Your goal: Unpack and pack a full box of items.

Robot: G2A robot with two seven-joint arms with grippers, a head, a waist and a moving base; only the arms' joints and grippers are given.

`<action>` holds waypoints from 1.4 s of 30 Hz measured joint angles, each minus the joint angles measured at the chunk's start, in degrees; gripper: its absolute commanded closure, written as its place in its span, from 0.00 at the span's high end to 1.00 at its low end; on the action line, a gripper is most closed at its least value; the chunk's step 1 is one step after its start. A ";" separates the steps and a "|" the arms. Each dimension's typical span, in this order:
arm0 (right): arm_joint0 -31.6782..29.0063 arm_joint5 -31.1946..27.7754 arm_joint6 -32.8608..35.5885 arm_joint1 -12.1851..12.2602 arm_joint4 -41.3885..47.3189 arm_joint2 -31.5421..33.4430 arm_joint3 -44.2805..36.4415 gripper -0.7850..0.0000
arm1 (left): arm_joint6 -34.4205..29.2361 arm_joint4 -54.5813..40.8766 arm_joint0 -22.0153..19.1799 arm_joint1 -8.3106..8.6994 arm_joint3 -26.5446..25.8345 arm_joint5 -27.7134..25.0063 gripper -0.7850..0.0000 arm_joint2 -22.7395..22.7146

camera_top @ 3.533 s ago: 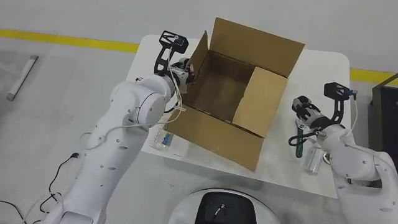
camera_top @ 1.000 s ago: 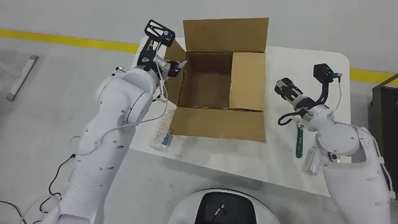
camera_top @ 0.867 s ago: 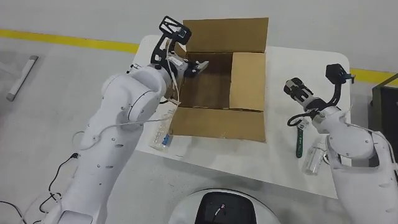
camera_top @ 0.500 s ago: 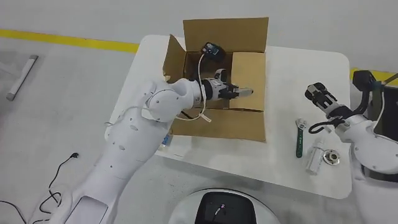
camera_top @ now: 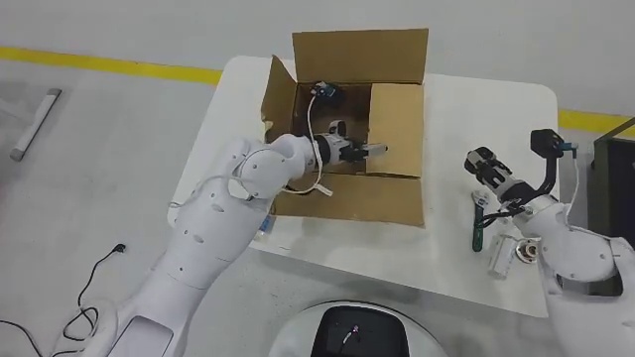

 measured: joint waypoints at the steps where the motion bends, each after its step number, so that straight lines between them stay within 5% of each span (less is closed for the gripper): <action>1: 0.76 -0.58 -0.30 -0.07 0.56 -0.93 1.35 0.00 | 0.94 -0.68 -0.13 -0.12 0.78 0.72 1.00 -0.02; 19: 9.80 0.62 -2.93 -1.24 -2.33 -13.82 9.26 0.00 | 1.86 -20.44 -4.88 -3.89 17.05 -0.52 1.00 3.06; 34: 7.61 1.46 -1.43 -0.92 -1.76 -12.01 6.71 0.00 | -2.70 -40.15 -7.33 -6.84 16.72 -6.62 1.00 3.81; 36: 6.79 3.30 -0.94 -0.68 -1.73 -9.94 5.52 0.40 | -2.65 -40.85 -7.88 -7.23 17.20 -8.24 1.00 4.42; 37: 6.22 5.13 -0.29 -0.51 -1.12 -8.19 4.79 0.46 | -2.55 -41.31 -8.34 -7.58 17.58 -9.14 1.00 5.04; 38: 5.86 6.79 0.48 -0.41 -0.38 -6.70 4.34 0.62 | -2.45 -41.71 -8.76 -7.89 17.86 -9.86 1.00 5.56; 39: 5.62 8.37 1.31 -0.35 1.00 -5.09 4.00 0.95 | -2.33 -42.16 -9.17 -8.22 18.22 -10.57 1.00 6.11; 42: 5.03 10.48 4.07 0.04 6.56 0.19 3.38 1.00 | -2.33 -43.07 -10.64 -9.39 20.05 -12.54 1.00 8.27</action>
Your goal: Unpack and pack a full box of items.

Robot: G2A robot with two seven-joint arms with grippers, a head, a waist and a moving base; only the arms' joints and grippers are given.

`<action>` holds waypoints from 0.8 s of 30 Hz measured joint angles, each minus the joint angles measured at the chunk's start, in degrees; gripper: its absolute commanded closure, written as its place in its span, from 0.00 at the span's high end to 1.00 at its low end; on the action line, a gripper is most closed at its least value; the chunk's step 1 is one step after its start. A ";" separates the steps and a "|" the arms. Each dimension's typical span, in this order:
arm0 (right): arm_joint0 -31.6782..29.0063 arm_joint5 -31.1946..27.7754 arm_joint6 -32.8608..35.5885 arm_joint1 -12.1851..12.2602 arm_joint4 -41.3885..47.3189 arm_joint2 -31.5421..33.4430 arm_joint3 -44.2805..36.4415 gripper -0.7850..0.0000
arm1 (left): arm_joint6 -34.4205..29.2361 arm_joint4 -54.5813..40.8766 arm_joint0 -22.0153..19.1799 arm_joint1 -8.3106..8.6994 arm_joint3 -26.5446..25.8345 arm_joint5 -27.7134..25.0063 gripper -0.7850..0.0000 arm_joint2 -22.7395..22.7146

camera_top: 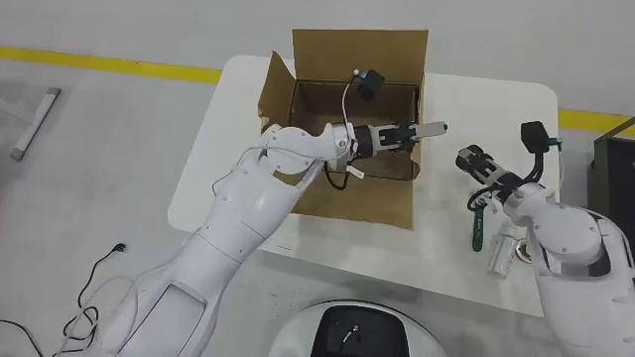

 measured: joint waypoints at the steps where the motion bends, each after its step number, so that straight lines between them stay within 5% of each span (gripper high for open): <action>1: -0.16 0.20 1.02 0.14 1.87 1.90 -0.07 1.00 | 0.13 -0.08 -0.57 -0.49 1.00 -0.71 1.00 0.93; 11: 1.41 3.19 5.20 0.64 14.92 8.49 3.12 1.00 | 2.15 -1.64 -3.46 -4.28 11.77 -5.49 1.00 5.91; 24: 13.19 5.95 8.87 1.61 15.47 1.44 6.64 1.00 | 1.60 -1.45 -5.68 -7.05 17.01 -7.09 1.00 7.70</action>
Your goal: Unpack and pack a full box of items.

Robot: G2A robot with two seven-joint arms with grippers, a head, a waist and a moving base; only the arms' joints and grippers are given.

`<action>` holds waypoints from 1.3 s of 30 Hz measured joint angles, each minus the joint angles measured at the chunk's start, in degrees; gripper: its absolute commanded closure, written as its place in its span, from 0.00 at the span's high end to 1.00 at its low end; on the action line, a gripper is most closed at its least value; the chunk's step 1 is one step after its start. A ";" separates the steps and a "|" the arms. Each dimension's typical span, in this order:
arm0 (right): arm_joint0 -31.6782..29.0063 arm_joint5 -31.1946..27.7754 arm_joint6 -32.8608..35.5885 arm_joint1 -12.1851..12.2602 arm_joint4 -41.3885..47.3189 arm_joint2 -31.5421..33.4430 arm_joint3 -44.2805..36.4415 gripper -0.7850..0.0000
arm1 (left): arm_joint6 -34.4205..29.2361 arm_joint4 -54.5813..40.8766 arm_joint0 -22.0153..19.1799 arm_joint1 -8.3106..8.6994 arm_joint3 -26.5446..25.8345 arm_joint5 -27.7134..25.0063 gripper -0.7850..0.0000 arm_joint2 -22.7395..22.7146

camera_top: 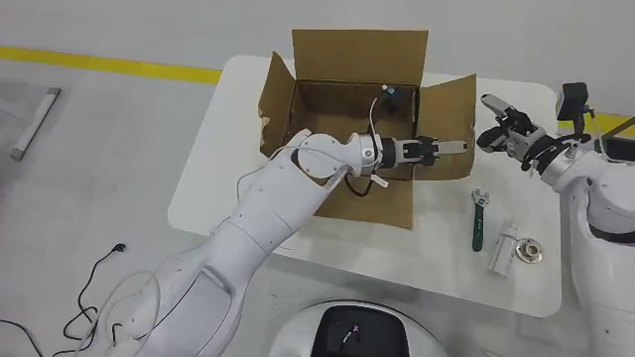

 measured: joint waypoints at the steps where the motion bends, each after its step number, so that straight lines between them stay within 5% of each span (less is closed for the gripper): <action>1: 0.89 0.52 0.44 0.07 -1.18 -1.11 0.40 1.00 | 0.00 -0.04 -0.07 -0.16 0.34 -0.11 1.00 -0.04; 2: 1.47 0.78 0.61 0.08 -1.27 -1.94 0.72 0.99 | -0.01 -0.09 -0.12 -0.27 0.58 -0.18 1.00 -0.08; 3: 1.94 0.91 0.67 0.12 -1.24 -2.77 0.99 0.84 | -0.02 -0.10 -0.19 -0.37 0.79 -0.26 1.00 -0.13; 4: 2.42 1.14 0.70 0.14 -1.88 -3.84 1.40 0.55 | -0.03 -0.06 -0.30 -0.49 1.05 -0.39 1.00 -0.20; 6: 2.94 1.38 0.57 0.13 -2.56 -5.21 2.11 0.38 | -0.13 -0.01 -0.50 -0.65 1.43 -0.59 1.00 -0.36; 8: 3.22 1.44 0.03 0.10 -2.65 -6.45 2.80 0.00 | -0.25 -0.01 -0.73 -0.79 1.90 -0.80 1.00 -0.63; 15: 2.82 1.14 -2.36 0.12 -1.01 -7.26 2.99 0.00 | -0.87 0.60 -1.01 -0.70 2.66 -1.46 1.00 -1.99; 24: 0.64 2.07 -3.16 0.63 0.75 -5.42 1.27 0.00 | -1.92 5.34 0.00 1.85 -2.11 0.24 1.00 -5.96; 39: -6.69 0.84 3.20 2.89 -0.97 3.91 -5.62 0.00 | -2.24 18.91 12.45 9.20 -36.70 13.09 1.00 -20.43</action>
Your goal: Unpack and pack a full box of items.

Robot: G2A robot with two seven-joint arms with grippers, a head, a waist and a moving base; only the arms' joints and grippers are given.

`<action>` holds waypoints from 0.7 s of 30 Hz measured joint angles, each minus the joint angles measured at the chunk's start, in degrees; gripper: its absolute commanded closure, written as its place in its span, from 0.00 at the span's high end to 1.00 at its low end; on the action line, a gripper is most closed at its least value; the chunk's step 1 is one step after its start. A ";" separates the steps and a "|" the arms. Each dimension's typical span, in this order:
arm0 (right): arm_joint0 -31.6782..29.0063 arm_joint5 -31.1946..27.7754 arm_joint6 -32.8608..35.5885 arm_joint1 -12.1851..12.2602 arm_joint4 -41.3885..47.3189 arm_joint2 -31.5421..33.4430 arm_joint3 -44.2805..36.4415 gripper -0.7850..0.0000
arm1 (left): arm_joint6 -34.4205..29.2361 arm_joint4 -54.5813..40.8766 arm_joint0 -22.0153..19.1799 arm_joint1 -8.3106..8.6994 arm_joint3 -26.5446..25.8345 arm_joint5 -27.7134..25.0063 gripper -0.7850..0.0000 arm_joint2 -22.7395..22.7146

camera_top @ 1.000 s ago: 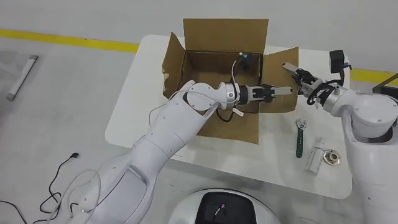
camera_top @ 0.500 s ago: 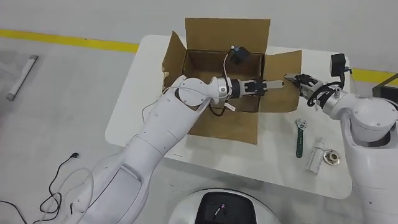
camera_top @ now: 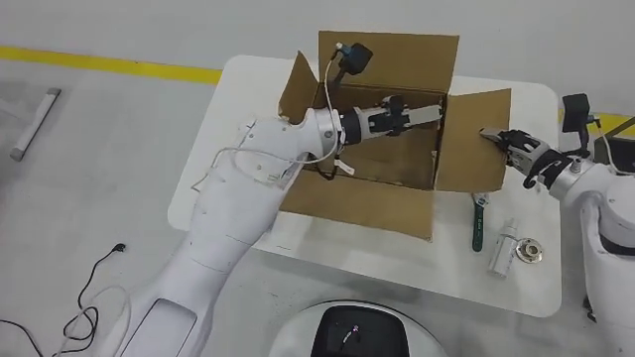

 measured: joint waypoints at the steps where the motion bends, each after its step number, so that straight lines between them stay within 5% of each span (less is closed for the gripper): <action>1: -0.51 -0.50 0.63 0.17 0.10 0.79 -0.10 0.00 | -0.20 1.25 0.77 0.39 -2.44 0.90 1.00 -1.00; 8: -2.53 -2.65 2.86 0.89 1.30 3.55 0.84 0.04 | -1.19 10.88 3.31 2.53 -10.93 4.37 1.00 -6.74; 9: -2.60 -2.91 2.83 0.95 1.51 3.62 0.88 0.36 | -1.28 12.02 3.61 2.77 -11.84 4.96 1.00 -7.44; 10: -2.69 -3.22 2.45 1.02 1.44 3.68 0.90 0.98 | -1.24 13.15 4.15 3.05 -13.17 5.91 1.00 -8.34; 20: -4.64 -7.31 -4.80 1.44 -1.45 4.66 -3.10 1.00 | -1.81 15.51 5.74 3.64 -16.12 8.02 1.00 -9.72; 21: -5.22 -8.51 -6.46 1.44 -2.21 5.08 -3.91 0.73 | -1.81 15.51 5.74 3.64 -16.12 8.02 1.00 -9.72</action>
